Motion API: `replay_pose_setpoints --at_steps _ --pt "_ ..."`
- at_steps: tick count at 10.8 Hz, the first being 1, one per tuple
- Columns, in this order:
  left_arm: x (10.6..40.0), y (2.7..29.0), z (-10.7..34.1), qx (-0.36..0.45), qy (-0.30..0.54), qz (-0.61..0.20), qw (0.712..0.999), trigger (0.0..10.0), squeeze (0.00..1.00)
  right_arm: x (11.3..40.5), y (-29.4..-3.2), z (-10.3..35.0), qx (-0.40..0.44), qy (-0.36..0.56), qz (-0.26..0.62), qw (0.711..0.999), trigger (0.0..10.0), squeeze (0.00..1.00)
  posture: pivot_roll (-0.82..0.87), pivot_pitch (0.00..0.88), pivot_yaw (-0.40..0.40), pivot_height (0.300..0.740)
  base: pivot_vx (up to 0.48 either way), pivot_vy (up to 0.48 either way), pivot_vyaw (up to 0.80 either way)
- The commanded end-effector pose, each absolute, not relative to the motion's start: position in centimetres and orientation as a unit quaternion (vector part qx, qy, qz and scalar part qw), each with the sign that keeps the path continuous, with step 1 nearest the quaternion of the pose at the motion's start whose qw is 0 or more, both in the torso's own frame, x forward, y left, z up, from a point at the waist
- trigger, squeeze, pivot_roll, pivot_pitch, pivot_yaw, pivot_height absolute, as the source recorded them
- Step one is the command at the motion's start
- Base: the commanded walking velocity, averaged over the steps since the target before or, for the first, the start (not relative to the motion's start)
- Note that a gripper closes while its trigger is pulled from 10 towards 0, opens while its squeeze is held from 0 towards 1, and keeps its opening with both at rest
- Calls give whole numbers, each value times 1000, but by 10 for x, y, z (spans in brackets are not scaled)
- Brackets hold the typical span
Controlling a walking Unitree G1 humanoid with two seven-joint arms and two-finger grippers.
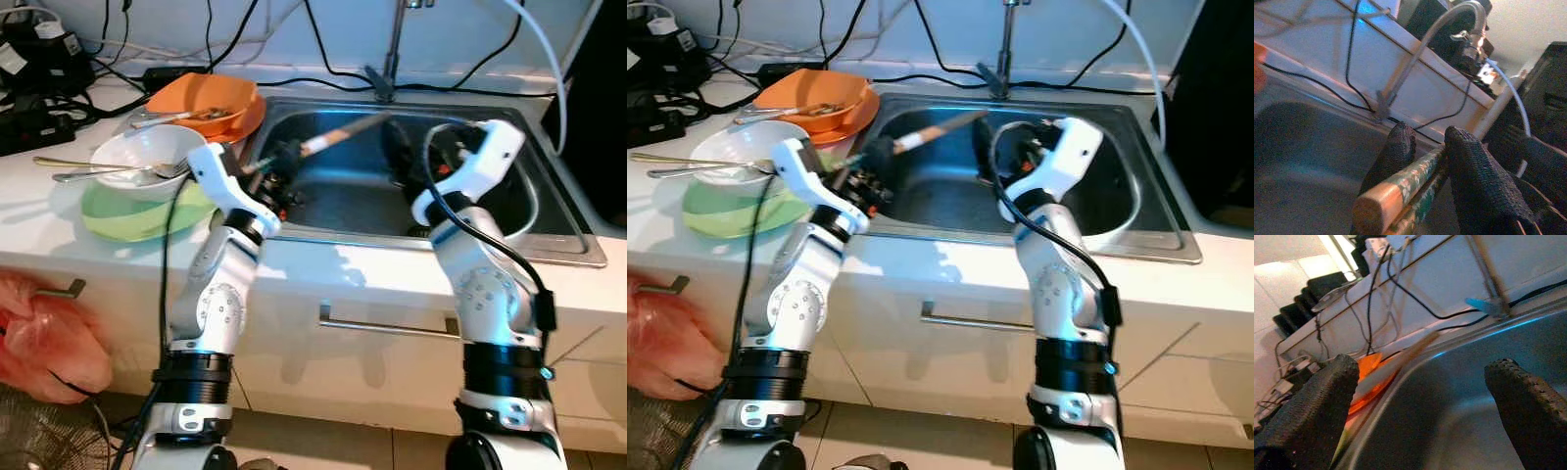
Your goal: Kitchen organization
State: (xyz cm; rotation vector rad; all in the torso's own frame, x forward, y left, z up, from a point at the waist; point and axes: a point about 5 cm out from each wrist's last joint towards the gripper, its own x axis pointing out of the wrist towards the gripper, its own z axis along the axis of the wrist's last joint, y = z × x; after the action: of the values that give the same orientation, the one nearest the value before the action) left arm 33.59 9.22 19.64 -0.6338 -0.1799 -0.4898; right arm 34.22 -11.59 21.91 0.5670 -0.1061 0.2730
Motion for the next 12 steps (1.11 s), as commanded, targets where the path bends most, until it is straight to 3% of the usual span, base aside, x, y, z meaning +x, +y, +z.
replay_pose_setpoints --at_steps 1,7,8,12 --pt "333 87 204 -313 -94 -262 908 0 0 344 -113 225 287 -62 144 945 10000 0 110 16 42 740 0 0 0" --pt "327 64 208 -375 -57 -338 861 0 0 347 -101 229 309 -67 161 935 10000 0 104 4 52 740 0 0 0" --pt "325 62 207 -374 -51 -349 858 0 0 348 -101 230 313 -71 161 933 0 0 104 0 55 740 0 0 0" --pt "331 72 200 -377 -42 -325 866 0 0 350 -101 234 336 -79 154 926 0 0 102 0 57 740 0 0 0"
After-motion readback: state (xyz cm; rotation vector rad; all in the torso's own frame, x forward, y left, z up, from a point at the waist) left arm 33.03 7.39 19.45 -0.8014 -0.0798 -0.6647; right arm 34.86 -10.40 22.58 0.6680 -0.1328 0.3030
